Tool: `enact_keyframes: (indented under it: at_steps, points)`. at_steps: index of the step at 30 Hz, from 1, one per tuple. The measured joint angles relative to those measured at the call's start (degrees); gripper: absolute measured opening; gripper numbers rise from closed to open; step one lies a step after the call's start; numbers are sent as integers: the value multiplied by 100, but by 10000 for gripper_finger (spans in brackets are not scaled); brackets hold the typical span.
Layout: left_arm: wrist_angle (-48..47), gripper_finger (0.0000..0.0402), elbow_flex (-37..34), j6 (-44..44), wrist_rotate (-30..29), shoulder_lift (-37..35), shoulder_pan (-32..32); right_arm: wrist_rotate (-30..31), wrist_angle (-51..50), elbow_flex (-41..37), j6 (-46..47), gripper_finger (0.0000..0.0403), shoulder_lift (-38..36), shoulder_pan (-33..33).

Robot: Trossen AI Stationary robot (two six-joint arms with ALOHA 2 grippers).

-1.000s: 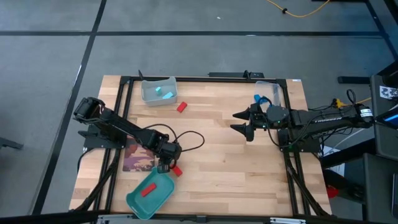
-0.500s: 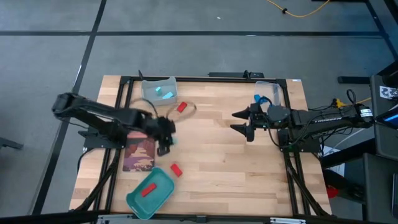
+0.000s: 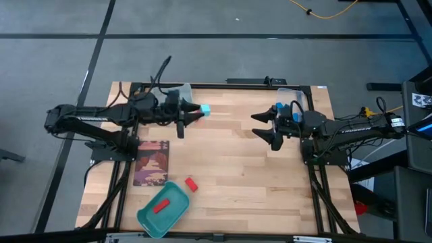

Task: Sort & place blocks by color
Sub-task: Put the light blue block into the gray bin

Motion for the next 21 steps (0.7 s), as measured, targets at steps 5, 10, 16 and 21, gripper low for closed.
enact_keyframes:
  at_steps: [5, 10, 16, 21]
  points:
    - [442, 128, -13, 61, 163, 269, -146, -6, 248, 0, -19, 351, 0, 0]
    - [1603, 128, -418, 59, 229, 572, -449, -4, 190, 0, -155, 351, 0, 0]
    - [2123, 128, -787, -201, 125, 653, -490, -4, 193, 0, -322, 351, 0, 0]
    - [2160, 128, -798, -207, 136, 653, -492, -4, 189, 0, -318, 351, 0, 0]
